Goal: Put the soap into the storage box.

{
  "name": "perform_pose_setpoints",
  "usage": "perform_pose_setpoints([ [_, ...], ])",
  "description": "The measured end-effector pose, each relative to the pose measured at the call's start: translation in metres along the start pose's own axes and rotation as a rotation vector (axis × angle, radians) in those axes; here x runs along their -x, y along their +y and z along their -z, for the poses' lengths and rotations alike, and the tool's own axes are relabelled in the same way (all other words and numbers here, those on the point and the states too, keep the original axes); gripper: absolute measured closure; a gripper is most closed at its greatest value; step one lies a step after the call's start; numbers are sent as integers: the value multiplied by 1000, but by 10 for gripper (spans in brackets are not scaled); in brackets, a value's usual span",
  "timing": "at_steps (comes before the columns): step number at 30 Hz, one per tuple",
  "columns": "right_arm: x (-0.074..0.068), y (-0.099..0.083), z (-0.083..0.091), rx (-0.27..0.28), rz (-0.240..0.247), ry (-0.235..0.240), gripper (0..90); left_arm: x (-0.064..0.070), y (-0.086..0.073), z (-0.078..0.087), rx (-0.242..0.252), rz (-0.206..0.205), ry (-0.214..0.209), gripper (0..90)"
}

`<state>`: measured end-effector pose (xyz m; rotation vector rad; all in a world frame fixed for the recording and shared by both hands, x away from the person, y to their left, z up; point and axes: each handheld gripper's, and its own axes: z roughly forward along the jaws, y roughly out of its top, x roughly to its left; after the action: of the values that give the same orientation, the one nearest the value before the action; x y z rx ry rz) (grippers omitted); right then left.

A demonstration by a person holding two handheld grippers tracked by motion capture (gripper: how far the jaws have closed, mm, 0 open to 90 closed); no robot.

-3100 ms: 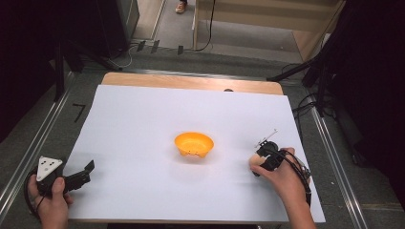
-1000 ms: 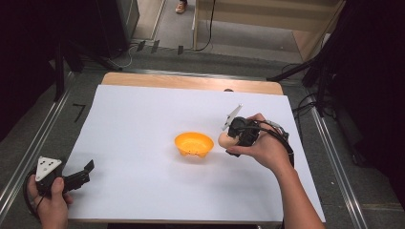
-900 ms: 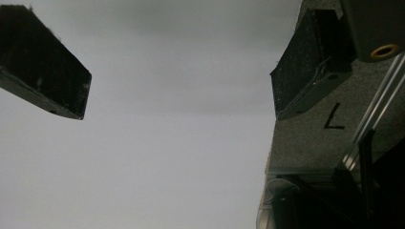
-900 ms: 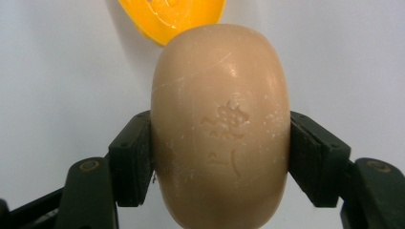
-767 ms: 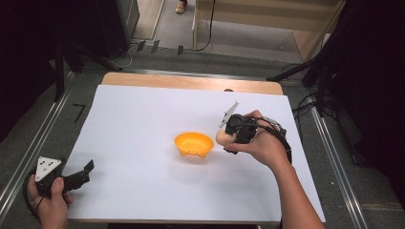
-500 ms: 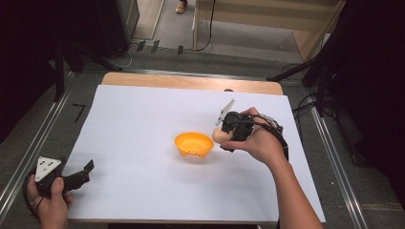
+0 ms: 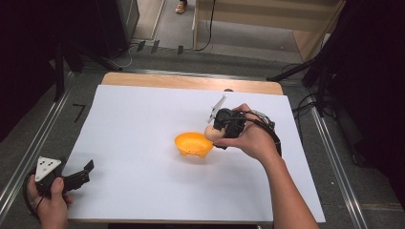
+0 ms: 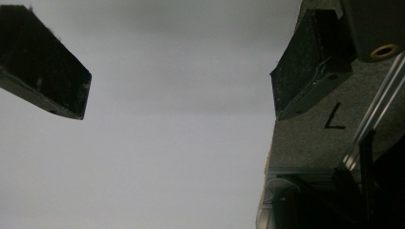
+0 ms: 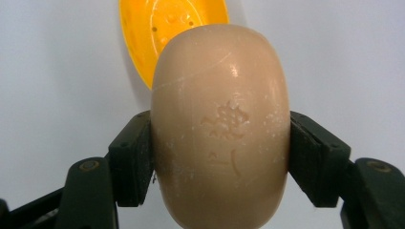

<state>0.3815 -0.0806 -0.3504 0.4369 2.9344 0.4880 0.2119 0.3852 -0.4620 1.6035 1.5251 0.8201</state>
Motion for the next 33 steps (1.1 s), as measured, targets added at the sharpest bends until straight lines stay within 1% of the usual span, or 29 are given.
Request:
perform_pose_setpoints([
  [8, -3, 12, -4, 8, 24, 8, 332, 0, 0, 0, 1, 2, 0, 68],
  [10, -4, 18, -7, 14, 43, 13, 332, 0, 0, 0, -4, 0, -3, 68],
  [13, -6, 23, -10, 6, 42, 17, 332, 0, 0, 0, -3, 2, -3, 68],
  [14, -6, 24, -12, 14, 65, 21, 332, 0, 0, 0, -2, 3, -3, 68],
  [15, -7, 26, -13, 8, 51, 26, 332, 0, 0, 0, -2, 3, -3, 68],
  [16, -8, 27, -14, 4, 53, 26, 332, 0, 0, 0, -2, 3, -3, 68],
  [17, -7, 29, -16, 9, 70, 27, 332, 0, 0, 0, -2, 3, -4, 68],
  [18, -9, 30, -17, 4, 56, 28, 332, 0, 0, 0, -2, 3, -4, 68],
  [19, -9, 32, -18, 6, 69, 30, 332, 0, 0, 0, -2, 3, -4, 68],
  [21, -10, 33, -19, 7, 67, 29, 331, 0, 0, 0, -2, 3, -5, 68],
  [23, -11, 37, -23, 10, 84, 36, 331, 0, 0, 0, -2, 3, -4, 68],
  [24, -12, 39, -25, 7, 80, 39, 331, 0, 0, 0, -2, 3, -4, 68],
  [26, -12, 41, -29, 8, 101, 42, 332, 0, 0, -1, -4, 3, -5, 68],
  [28, -13, 42, -30, -3, 101, 46, 332, 0, 0, -1, -5, 3, -5, 68],
  [29, -12, 42, -33, -1, 109, 48, 331, 0, 0, -1, -5, 3, -5, 68],
  [31, -12, 45, -38, -17, 107, 53, 331, -1, 0, -1, -5, 5, -7, 68],
  [33, -12, 46, -40, -16, 106, 62, 331, -1, 0, -1, -7, 6, -7, 68],
])
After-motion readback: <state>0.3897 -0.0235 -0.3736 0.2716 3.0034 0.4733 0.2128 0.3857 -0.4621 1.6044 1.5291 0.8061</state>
